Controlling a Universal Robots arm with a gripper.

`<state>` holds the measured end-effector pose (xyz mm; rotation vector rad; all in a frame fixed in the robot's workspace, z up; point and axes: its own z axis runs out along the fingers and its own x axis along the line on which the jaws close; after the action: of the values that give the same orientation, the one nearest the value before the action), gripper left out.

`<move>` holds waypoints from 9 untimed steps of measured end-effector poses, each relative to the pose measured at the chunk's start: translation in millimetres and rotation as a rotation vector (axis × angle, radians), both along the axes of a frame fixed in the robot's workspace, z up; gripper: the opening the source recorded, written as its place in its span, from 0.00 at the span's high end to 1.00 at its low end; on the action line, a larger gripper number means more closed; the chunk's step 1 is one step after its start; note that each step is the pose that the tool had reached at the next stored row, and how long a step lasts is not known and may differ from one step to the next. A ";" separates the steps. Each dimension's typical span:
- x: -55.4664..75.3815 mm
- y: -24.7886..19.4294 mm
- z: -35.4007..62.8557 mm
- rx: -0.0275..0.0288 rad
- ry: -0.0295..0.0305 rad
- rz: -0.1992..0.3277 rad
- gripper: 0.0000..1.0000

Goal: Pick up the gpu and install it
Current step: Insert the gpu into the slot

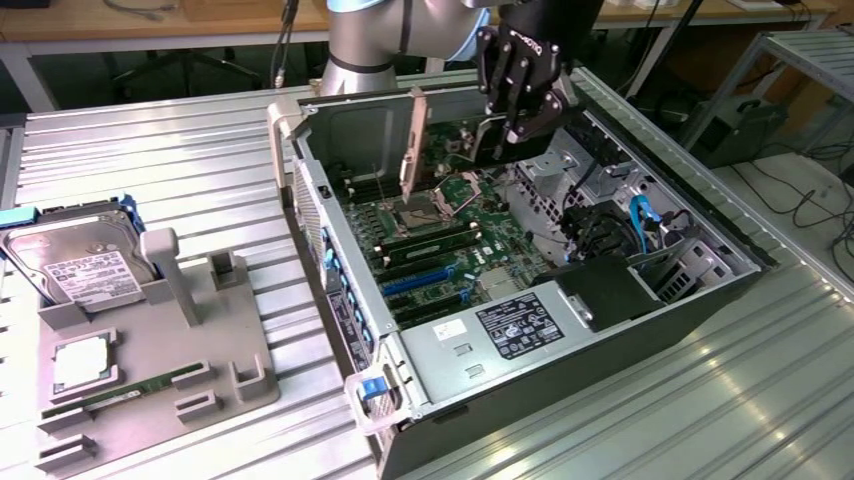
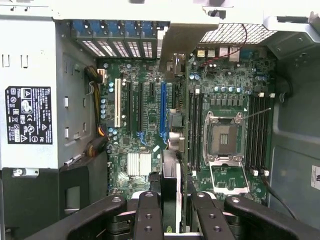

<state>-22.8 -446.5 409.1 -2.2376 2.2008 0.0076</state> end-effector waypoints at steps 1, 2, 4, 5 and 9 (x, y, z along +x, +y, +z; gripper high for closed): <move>-0.5 1.2 -0.4 0.0000 -0.0005 -0.001 0.73; -0.8 3.0 -1.0 -0.0001 -0.0009 -0.002 0.73; -1.4 6.2 -2.1 0.0000 -0.0014 -0.003 0.73; -1.6 7.9 -2.6 0.0000 -0.0016 -0.004 0.73; -1.6 17.0 -4.0 -0.0001 -0.0017 -0.004 0.73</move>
<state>-24.5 -429.5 405.1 -2.2320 2.2049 0.0056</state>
